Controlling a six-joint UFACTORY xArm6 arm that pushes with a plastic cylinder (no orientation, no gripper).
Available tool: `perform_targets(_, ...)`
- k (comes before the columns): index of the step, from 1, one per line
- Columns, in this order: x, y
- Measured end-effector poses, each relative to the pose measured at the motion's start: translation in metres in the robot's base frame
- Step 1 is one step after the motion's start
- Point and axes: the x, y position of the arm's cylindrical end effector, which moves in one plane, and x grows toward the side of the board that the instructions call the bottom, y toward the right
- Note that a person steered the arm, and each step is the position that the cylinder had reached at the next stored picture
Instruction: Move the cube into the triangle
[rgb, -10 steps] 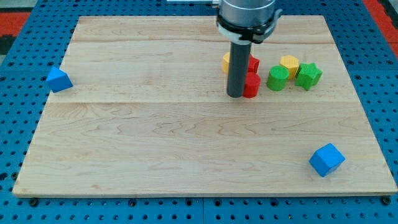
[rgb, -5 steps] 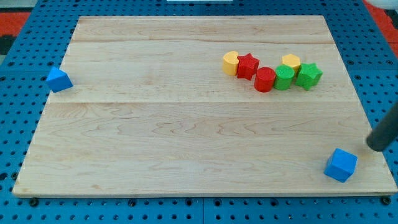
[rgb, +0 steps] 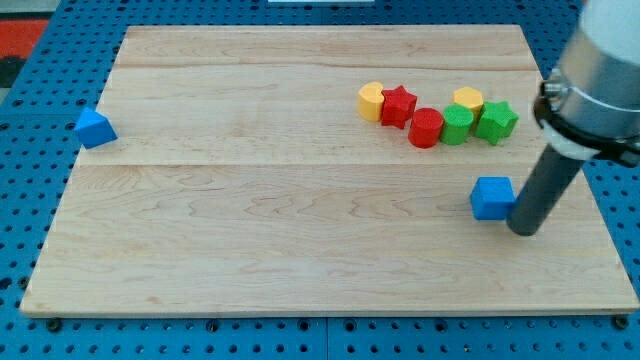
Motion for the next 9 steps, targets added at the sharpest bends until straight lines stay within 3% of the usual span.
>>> perform_targets(1, -0.023, -0.013)
perform_targets(2, -0.037, -0.092)
perform_targets(3, -0.061, -0.134)
perform_targets(5, -0.114, -0.13)
perform_targets(9, -0.112, -0.388)
